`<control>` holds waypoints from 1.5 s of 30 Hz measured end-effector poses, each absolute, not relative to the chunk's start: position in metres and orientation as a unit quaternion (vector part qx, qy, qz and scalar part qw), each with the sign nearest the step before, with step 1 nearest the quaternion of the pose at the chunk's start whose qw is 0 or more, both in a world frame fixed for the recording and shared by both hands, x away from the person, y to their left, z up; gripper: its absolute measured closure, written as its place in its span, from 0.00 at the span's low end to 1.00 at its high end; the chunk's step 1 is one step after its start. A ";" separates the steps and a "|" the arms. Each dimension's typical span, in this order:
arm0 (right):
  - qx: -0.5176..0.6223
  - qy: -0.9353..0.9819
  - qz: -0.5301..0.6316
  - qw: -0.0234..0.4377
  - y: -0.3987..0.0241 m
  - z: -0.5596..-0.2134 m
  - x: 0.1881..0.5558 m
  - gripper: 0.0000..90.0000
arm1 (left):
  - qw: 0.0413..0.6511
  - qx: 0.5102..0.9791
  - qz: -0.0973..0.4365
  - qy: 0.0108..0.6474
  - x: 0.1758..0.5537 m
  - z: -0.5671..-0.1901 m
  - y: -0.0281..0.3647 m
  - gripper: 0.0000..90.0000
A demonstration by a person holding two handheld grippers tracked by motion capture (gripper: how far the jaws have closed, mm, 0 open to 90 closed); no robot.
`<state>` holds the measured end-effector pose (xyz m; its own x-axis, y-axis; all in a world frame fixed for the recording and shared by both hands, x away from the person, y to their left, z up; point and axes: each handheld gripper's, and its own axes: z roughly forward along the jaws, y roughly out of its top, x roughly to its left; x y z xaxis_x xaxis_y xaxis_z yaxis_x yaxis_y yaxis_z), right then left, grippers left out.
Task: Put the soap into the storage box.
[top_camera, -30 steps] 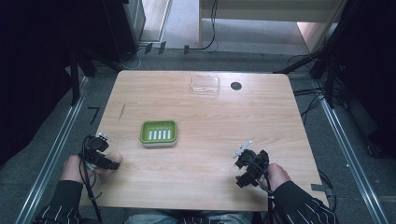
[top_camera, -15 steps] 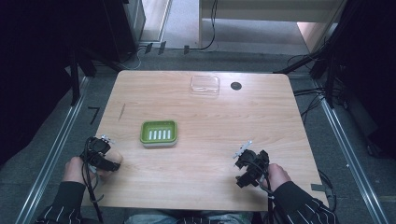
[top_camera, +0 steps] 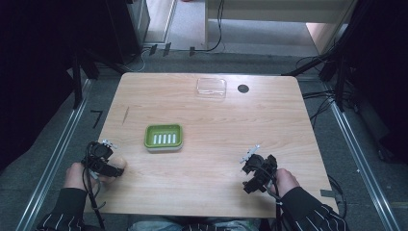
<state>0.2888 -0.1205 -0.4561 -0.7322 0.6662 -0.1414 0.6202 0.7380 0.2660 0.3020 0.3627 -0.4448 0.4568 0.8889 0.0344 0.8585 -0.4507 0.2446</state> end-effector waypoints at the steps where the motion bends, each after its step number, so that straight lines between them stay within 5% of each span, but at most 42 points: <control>1: 0.347 0.925 0.100 0.114 -0.120 -0.456 0.289 0.16 | 0.097 0.848 0.080 0.514 0.302 -0.444 0.363 0.38; 45: 0.348 0.925 0.096 0.116 -0.119 -0.457 0.289 0.16 | 0.128 0.882 0.115 0.439 0.322 -0.399 0.312 0.38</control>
<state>0.2890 -0.1194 -0.4572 -0.7307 0.6664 -0.1487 0.6218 0.7394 0.2581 0.3221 0.3124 -0.3987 0.5877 0.8040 0.0903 0.7452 -0.5814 0.3264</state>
